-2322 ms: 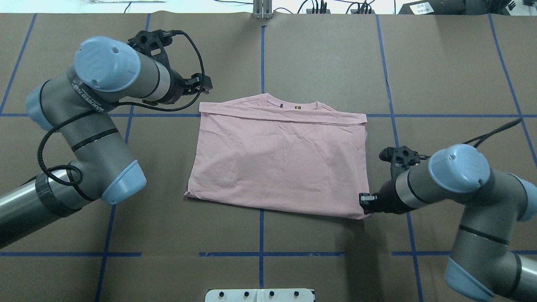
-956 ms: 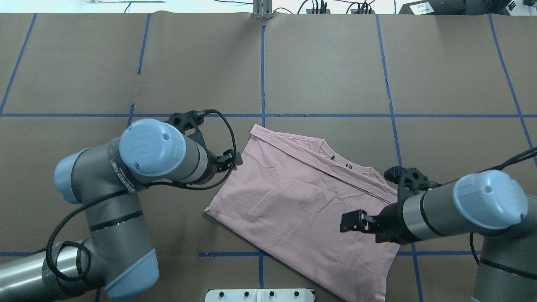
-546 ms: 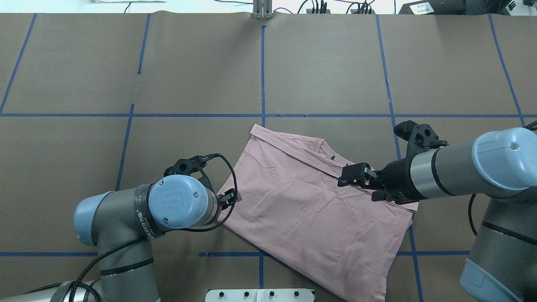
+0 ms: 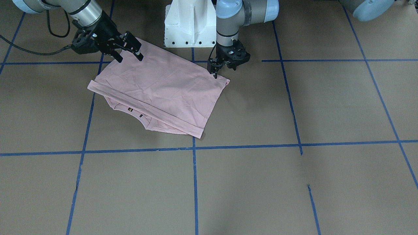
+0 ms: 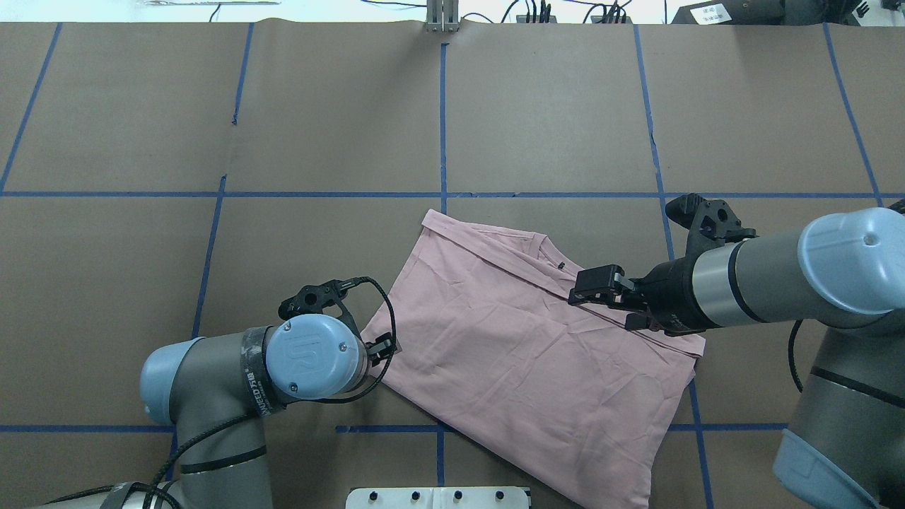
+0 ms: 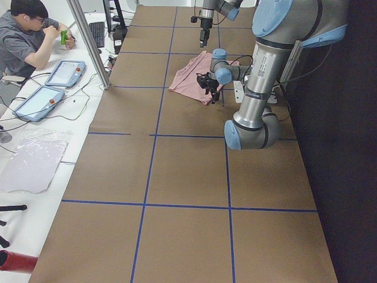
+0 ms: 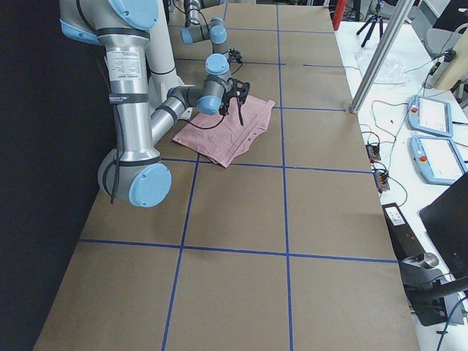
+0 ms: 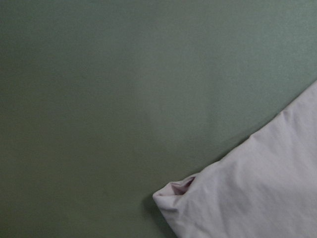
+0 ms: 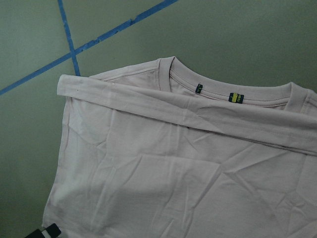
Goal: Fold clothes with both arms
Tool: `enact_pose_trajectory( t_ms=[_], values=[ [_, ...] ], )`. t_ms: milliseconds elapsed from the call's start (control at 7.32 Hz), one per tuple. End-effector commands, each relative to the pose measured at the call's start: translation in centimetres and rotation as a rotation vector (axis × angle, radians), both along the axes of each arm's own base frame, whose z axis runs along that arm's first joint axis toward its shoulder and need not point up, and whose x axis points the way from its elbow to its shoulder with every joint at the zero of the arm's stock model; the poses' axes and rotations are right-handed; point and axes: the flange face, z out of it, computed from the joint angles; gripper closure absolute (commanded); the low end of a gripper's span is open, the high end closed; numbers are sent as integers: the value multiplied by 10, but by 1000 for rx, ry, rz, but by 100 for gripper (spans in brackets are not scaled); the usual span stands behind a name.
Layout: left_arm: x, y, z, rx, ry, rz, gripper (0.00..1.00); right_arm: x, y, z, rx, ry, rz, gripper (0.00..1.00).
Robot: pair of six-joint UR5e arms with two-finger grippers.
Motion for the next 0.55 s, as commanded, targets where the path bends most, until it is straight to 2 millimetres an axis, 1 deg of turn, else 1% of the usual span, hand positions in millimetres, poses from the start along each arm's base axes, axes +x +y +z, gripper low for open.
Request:
enact_pose_trajectory(
  t_ms=[0,273,410],
  values=[
    [4,-1,2,4,-7,-2,5,0,0,0,0,1,1,0],
    [7,-4,4,14,-5,-10,6,-1,-1,2,-2,3,1,0],
    [9,-7,1,25,5,-18,6,-2,-1,4,-3,7,2,0]
  ],
)
